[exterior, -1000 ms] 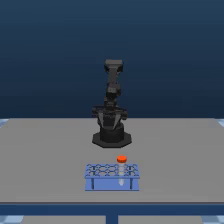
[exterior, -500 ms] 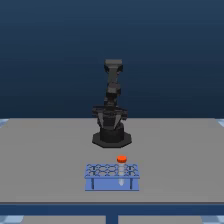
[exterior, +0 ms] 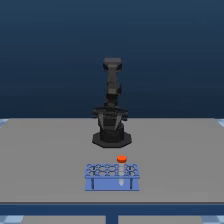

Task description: Pick up the centrifuge tube on the rack

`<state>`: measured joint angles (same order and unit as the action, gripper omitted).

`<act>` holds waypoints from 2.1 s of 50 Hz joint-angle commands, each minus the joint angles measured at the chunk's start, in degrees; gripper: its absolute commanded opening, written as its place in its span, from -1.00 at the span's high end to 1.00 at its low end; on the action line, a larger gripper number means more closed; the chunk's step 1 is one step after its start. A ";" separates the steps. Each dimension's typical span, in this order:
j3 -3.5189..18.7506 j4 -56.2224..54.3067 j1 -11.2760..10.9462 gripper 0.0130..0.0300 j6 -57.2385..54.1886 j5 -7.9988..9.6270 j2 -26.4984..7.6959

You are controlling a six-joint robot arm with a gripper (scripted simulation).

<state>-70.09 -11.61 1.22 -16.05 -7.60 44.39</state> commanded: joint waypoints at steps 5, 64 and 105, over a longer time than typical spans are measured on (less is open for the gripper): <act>0.95 -5.90 -1.34 -1.00 -5.96 -1.02 -2.05; 20.60 -39.34 -9.00 -1.00 -31.50 -1.89 -29.47; 25.12 -47.53 -9.61 -1.00 -38.50 -0.77 -34.20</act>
<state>-44.98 -59.34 -8.37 -54.71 -8.39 10.22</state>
